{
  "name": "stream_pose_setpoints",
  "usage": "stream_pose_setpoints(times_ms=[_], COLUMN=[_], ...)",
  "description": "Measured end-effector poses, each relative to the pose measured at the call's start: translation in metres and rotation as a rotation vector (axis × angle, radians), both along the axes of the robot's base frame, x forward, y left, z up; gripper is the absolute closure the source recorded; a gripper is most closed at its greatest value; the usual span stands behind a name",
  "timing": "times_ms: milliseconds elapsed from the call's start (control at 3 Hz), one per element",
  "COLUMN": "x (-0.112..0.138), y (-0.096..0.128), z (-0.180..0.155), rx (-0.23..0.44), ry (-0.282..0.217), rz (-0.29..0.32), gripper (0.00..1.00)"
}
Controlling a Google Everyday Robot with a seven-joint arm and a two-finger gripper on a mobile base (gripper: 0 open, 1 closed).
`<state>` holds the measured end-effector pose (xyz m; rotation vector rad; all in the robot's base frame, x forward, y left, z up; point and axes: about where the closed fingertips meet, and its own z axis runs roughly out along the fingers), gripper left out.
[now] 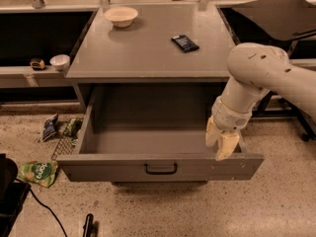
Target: Open top drawer
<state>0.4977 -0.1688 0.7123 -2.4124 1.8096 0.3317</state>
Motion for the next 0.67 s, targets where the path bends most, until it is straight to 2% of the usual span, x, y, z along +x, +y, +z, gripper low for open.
stream_pose_setpoints(times_ms=[333, 667], x=[0.0000, 0.0011], y=[-0.0003, 0.0000], z=[0.0017, 0.0082], rx=[0.001, 0.007], ry=[-0.011, -0.047], rz=[0.001, 0.011], gripper=[0.20, 0.00])
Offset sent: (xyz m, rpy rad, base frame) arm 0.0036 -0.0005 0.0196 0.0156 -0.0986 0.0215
